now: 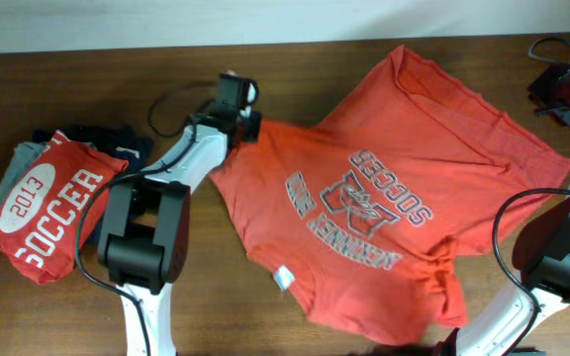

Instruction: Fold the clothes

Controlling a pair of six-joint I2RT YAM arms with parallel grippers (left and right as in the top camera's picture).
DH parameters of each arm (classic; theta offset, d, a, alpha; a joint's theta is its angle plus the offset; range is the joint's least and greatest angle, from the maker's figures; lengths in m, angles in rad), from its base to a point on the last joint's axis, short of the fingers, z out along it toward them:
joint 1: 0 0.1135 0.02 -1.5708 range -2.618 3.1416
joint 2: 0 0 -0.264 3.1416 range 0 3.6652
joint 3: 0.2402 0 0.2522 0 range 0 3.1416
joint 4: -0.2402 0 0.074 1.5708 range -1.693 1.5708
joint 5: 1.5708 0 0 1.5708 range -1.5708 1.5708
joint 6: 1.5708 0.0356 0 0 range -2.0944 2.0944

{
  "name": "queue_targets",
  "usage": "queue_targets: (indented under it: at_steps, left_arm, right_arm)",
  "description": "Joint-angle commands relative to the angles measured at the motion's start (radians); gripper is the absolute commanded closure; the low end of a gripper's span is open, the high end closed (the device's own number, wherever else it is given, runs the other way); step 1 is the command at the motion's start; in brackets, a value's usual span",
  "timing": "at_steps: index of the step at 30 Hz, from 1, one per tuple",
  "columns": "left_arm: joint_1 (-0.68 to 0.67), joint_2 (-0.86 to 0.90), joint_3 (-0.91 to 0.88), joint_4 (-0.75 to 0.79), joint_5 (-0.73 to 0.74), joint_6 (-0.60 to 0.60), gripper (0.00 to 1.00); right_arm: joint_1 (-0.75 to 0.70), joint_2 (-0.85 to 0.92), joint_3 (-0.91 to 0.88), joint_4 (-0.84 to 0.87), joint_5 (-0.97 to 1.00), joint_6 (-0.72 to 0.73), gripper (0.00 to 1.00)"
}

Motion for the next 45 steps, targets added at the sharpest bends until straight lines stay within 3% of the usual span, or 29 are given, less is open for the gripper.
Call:
queue_targets:
  at_steps: [1,6,12,14,16,20,24,26,29,34,40,45]
  left_arm:
    - [0.051,0.023,0.021,0.099,-0.031,0.042,1.00]
    - [0.111,0.066,0.042,0.262,-0.034,0.041,1.00]
    - [0.175,0.154,0.206,0.160,-0.034,0.038,0.99]
    - [0.191,0.165,0.254,0.118,-0.034,0.038,0.74]
    - [0.204,0.164,0.295,0.077,-0.034,0.043,0.55]
    - [0.215,0.152,0.444,-0.146,-0.034,0.084,0.34]
    - [0.209,0.132,0.597,-0.457,-0.019,0.083,0.38]
    - [0.201,0.119,0.654,-0.609,0.047,0.083,0.52]
    - [0.185,0.093,0.698,-0.818,0.193,0.084,0.61]
    - [0.130,0.077,0.698,-1.056,0.322,0.082,0.64]
    - [0.056,0.077,0.628,-1.204,0.235,-0.047,0.68]
    - [0.028,0.077,0.468,-1.112,0.230,-0.141,0.68]
  right_arm:
    - [0.021,-0.012,0.008,-0.012,-0.018,-0.006,0.65]
    - [0.059,-0.012,0.008,-0.034,-0.035,-0.006,0.66]
    - [0.107,-0.012,0.008,-0.037,-0.034,-0.007,0.65]
    - [0.115,-0.012,0.008,-0.037,-0.034,-0.015,0.64]
    - [0.116,-0.012,0.008,-0.042,-0.035,-0.031,0.61]
    - [0.108,-0.010,-0.003,-0.058,-0.035,-0.067,0.57]
    - [0.100,-0.008,-0.034,-0.064,-0.084,-0.163,0.55]
    - [0.101,-0.003,-0.050,-0.072,-0.111,-0.209,0.50]
    - [0.101,0.018,-0.069,-0.084,-0.138,-0.224,0.50]
    - [0.101,0.039,-0.126,-0.070,-0.148,-0.223,0.48]
    - [0.101,0.043,-0.168,-0.060,-0.187,-0.222,0.48]
    - [0.101,0.042,-0.176,-0.061,-0.193,-0.220,0.48]
